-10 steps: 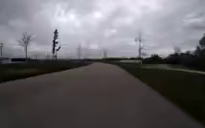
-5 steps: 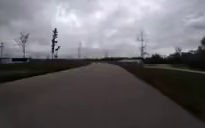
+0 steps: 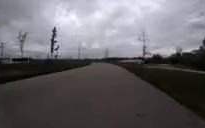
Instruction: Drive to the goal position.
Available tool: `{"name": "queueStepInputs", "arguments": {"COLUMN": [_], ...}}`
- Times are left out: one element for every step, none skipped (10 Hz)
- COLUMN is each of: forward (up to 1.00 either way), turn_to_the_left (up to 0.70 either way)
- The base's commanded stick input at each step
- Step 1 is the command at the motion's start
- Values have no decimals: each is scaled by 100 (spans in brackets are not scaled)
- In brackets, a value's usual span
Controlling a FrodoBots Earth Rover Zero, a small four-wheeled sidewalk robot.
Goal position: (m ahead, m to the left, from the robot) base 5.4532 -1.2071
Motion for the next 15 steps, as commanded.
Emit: {"name": "queueStepInputs", "arguments": {"forward": [100, 100, 100, 100, 100, 100, 100, 100, 100, 100, 100, 100, 100, 100, 100], "turn_to_the_left": [0, 0, 0, 0, 0, 0, 0, 0, 0, 0, 0, 0, 0, 0, 0]}}
